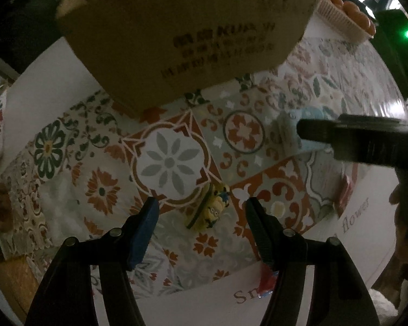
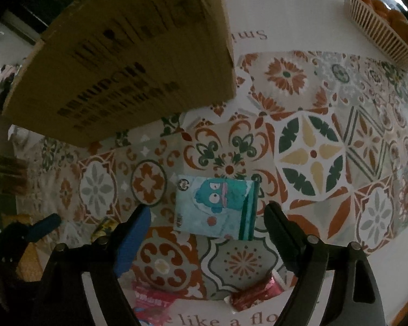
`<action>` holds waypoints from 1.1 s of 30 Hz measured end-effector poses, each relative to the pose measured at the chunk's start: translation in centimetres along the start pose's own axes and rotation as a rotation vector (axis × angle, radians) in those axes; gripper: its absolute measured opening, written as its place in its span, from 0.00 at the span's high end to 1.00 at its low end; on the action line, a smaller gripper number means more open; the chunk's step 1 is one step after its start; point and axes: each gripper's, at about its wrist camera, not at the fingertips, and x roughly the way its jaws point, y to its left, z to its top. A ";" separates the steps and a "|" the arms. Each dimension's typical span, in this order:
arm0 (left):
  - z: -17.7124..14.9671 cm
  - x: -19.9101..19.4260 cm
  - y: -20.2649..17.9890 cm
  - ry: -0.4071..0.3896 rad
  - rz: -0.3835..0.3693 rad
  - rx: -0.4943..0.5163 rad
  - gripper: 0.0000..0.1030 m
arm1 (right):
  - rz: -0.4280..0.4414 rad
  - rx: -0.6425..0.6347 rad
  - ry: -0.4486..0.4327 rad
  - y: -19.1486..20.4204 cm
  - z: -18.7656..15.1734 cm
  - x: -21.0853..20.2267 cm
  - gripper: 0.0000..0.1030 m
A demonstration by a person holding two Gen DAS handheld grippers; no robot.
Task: Organize soft objects
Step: 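Grasp the yellow Minion figure with the left tool while the right tool grasps the tissue pack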
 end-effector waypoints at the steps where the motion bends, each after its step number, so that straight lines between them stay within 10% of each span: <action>1: 0.0 0.3 -0.1 0.011 0.001 0.006 0.37 | 0.000 0.001 0.005 0.0 0.0 0.2 0.16; 19: 0.0 4.5 -0.7 0.083 0.024 0.005 0.38 | -0.020 0.022 0.079 -0.1 0.7 4.3 0.16; 33: -0.4 6.3 2.4 0.047 -0.025 -0.151 0.71 | -0.055 -0.002 0.075 1.6 0.6 6.5 0.17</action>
